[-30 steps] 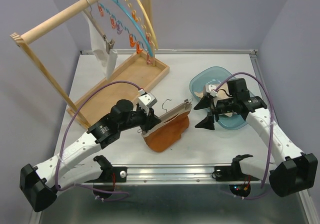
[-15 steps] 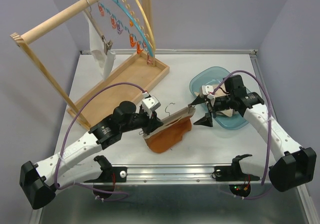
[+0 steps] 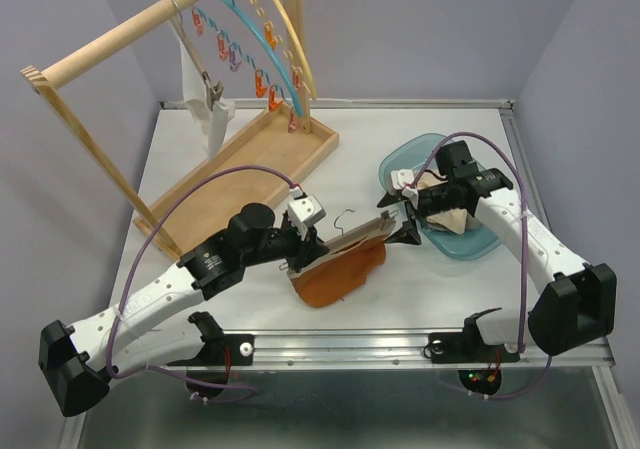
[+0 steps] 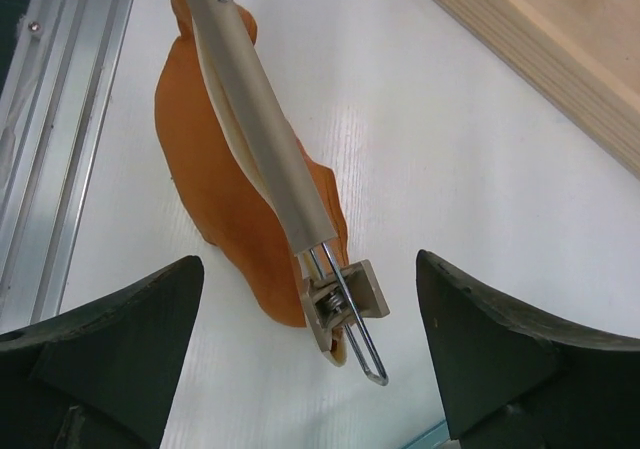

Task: Remove the underwear clipped to the hanger
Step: Remove the underwear from the hanger.

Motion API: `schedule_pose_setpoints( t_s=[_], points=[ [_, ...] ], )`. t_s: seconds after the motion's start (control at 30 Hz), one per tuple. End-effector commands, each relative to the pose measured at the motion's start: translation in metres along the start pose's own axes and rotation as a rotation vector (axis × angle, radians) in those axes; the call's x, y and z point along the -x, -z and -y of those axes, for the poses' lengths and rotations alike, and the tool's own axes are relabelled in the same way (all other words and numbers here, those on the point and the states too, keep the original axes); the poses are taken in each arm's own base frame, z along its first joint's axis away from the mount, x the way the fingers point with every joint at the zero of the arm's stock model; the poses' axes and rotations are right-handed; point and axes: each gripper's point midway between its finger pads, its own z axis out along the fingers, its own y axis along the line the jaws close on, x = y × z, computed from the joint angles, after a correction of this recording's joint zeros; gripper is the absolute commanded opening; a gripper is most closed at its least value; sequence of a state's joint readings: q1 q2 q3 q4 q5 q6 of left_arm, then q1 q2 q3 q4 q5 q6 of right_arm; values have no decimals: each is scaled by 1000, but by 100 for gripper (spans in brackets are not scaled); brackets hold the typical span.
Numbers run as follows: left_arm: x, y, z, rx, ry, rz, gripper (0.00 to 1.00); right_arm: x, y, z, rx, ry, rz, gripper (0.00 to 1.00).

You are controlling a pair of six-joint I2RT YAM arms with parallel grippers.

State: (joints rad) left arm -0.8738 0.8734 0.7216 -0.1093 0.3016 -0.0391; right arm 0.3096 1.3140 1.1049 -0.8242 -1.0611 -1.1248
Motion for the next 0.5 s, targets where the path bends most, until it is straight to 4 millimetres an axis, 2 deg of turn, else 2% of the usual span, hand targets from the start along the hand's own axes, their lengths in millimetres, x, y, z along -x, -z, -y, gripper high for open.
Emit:
schedule_pose_setpoints(
  t_s=[0.0, 0.17, 0.43, 0.47],
  points=[
    [42, 10, 8, -16, -62, 116, 0, 7, 6, 2, 11, 65, -36, 88],
    [41, 11, 9, -17, -68, 116, 0, 2, 7, 0, 17, 71, -65, 78],
    [39, 8, 13, -37, -69, 101, 0, 8, 5, 1, 38, 74, -34, 63],
    [38, 7, 13, -38, -68, 96, 0, 9, 5, 1, 41, 74, -30, 59]
  ],
)
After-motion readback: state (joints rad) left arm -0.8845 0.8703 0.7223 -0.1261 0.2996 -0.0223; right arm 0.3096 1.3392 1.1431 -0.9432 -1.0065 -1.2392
